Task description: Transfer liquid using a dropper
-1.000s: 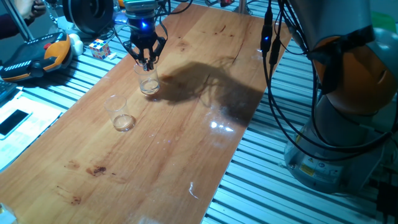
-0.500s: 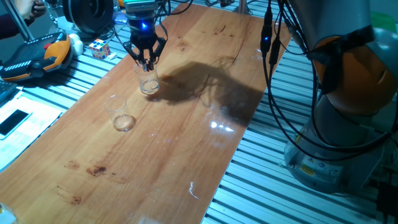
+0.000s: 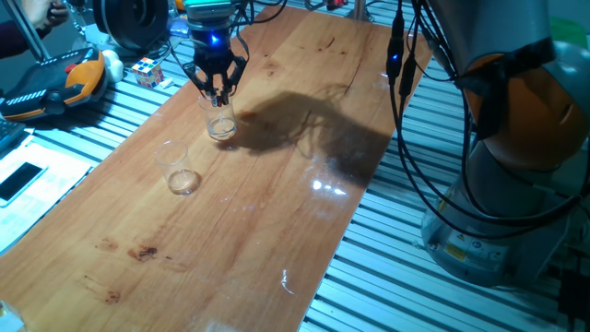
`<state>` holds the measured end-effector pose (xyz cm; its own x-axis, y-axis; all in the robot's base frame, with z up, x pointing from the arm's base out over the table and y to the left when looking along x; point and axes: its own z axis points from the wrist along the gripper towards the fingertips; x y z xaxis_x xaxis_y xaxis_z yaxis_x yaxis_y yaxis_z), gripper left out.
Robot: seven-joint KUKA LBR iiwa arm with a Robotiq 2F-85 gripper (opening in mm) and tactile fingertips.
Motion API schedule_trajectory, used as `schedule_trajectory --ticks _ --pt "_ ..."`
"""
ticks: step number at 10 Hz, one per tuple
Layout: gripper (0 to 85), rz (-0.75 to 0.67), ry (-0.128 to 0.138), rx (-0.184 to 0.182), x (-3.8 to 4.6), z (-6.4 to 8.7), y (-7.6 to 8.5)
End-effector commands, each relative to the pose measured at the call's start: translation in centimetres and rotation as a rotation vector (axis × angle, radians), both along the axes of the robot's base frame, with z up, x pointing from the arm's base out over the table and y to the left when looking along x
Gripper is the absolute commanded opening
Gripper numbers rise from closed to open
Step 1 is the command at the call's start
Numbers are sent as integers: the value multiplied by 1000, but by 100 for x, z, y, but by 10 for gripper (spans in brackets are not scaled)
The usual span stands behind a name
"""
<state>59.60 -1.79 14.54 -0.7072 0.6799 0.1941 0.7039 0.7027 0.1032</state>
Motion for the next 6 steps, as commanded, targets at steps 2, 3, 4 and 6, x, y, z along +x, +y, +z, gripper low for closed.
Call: schedule_trajectory --ticks 2,3,4,6 --pt "197 2 0 2 1 -3 0" --pt "197 2 0 2 1 -2 -1" --pt "200 1 -2 2 1 -3 -1" --pt "207 1 -2 2 1 -8 -1"
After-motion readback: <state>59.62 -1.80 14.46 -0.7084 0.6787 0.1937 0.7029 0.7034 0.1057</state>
